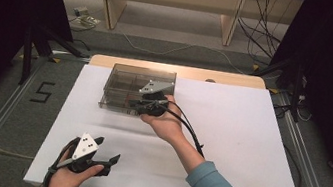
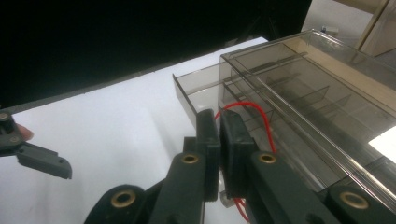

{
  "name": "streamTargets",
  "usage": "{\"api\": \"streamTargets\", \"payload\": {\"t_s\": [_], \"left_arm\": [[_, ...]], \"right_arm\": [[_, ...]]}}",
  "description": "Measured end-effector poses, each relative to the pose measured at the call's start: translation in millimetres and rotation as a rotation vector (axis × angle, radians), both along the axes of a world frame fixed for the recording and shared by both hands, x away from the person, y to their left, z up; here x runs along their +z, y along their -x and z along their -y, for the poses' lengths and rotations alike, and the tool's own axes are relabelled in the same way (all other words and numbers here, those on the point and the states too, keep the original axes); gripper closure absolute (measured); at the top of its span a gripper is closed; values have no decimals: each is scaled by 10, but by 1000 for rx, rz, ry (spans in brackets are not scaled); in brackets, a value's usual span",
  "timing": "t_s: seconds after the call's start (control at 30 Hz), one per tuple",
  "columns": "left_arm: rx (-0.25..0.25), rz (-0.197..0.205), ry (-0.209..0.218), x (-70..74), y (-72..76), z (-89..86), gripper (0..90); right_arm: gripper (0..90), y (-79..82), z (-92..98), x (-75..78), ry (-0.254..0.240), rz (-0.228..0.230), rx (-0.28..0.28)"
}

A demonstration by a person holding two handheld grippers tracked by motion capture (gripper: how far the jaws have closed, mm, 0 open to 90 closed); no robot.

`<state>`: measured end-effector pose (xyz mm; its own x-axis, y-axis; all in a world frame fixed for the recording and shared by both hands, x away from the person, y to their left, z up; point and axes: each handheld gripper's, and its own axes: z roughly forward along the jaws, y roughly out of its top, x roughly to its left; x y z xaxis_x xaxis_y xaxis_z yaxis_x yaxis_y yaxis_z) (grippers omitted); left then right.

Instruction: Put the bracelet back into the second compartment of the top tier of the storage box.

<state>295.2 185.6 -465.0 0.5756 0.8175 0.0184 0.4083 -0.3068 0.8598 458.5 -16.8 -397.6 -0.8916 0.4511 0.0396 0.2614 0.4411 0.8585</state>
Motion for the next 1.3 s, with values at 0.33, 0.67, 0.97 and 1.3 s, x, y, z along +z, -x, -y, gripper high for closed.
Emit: {"api": "streamTargets", "payload": {"t_s": [0.33,0.67,0.97,1.3], "left_arm": [[-1,0,-1,0,-1,3,208],[3,4,0,5,-1,-4,209],[3,4,1,6,0,-7,210],[3,6,1,7,-1,-4,211]], "right_arm": [[873,-102,-72,-14,10,-18,-5],[873,-188,-130,-56,12,-39,-10],[872,-254,-183,-64,16,-52,-7],[872,-303,-181,-93,25,-63,-28]]}}
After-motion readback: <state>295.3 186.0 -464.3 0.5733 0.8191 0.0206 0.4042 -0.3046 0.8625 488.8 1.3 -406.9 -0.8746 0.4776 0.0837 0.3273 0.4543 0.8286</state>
